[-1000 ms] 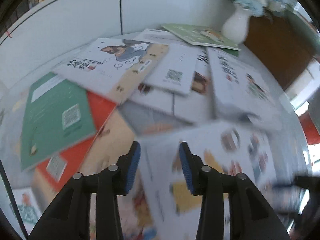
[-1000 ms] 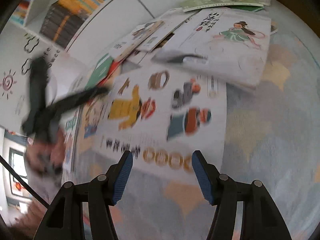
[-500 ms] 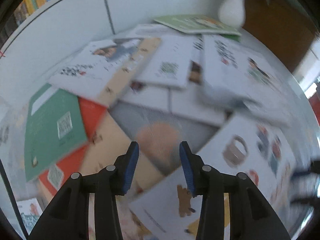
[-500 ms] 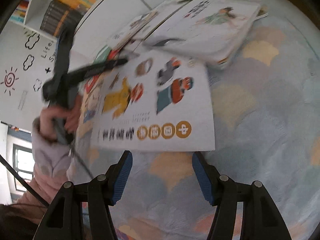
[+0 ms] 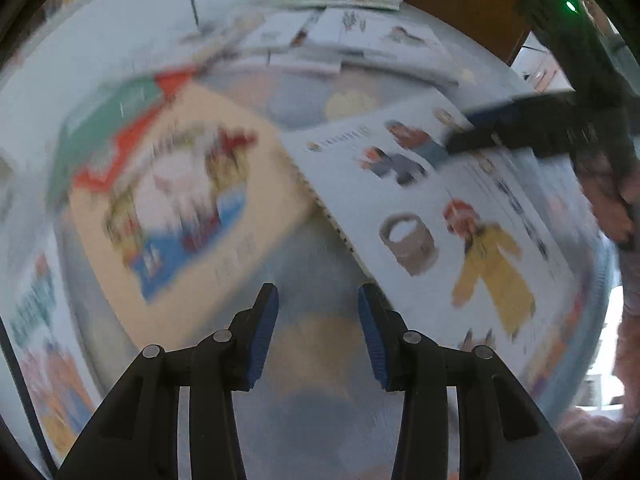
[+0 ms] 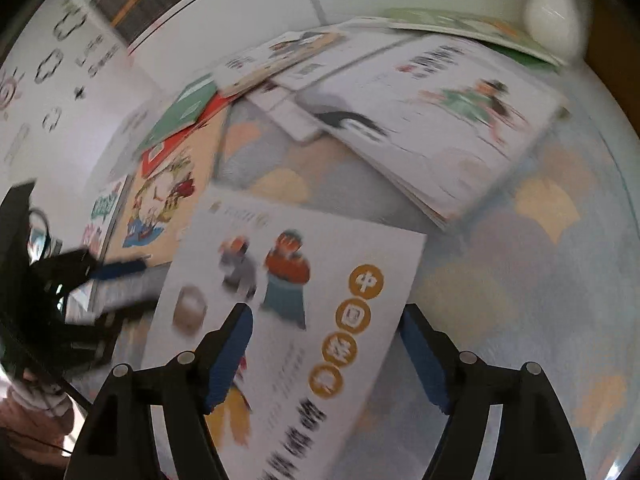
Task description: Organize books
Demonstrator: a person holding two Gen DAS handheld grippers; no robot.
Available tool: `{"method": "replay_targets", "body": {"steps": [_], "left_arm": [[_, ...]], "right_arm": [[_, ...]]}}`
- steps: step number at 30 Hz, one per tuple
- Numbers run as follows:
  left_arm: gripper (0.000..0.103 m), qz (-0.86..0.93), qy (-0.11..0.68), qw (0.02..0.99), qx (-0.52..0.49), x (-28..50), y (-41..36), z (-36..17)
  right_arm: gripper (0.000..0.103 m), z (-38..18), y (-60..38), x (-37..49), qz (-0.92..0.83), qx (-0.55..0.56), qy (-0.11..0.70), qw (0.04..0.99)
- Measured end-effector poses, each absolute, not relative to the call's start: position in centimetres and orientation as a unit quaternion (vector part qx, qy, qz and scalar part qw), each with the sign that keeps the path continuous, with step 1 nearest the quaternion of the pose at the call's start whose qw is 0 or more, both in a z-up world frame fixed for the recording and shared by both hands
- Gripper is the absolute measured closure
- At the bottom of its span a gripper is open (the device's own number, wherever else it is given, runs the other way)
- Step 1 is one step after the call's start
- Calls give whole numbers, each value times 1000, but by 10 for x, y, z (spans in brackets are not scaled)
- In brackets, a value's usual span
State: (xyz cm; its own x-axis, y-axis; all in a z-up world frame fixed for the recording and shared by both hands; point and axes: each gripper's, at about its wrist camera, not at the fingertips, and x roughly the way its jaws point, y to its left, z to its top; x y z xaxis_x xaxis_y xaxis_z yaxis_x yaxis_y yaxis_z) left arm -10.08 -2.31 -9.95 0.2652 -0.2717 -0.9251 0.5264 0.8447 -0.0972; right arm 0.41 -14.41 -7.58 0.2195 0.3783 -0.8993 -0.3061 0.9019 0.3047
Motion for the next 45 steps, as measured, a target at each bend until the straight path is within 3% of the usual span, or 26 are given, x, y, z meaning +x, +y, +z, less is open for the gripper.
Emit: {"method": "replay_targets", "body": {"steps": [5, 16, 27, 35, 37, 40, 42, 44, 45], "left_arm": [[65, -250, 557, 790, 63, -103, -4, -96], [70, -322, 573, 754, 10, -133, -7, -93], [73, -351, 576, 739, -8, -114, -26, -106], [76, -340, 592, 730, -25, -93, -28, -107], [77, -332, 591, 734, -29, -91, -27, -106], [77, -321, 588, 741, -34, -92, -21, -105], [77, -310, 589, 746, -39, -90, -16, -104], [76, -297, 589, 751, -37, -88, -12, -102], [76, -291, 589, 753, -35, -88, -10, -102]], "right_arm": [[29, -77, -137, 7, 255, 52, 590, 765], [31, -80, -181, -85, 316, 29, 637, 703], [28, -101, -173, -44, 431, 108, 639, 628], [30, -95, -156, -44, 428, 78, 640, 633], [34, -94, -152, -45, 421, 67, 628, 651], [59, -98, -151, -40, 403, 61, 610, 679], [67, -101, -153, -32, 402, 81, 604, 684], [83, -103, -151, -28, 393, 75, 602, 691], [85, -103, -147, -27, 389, 72, 600, 695]]}}
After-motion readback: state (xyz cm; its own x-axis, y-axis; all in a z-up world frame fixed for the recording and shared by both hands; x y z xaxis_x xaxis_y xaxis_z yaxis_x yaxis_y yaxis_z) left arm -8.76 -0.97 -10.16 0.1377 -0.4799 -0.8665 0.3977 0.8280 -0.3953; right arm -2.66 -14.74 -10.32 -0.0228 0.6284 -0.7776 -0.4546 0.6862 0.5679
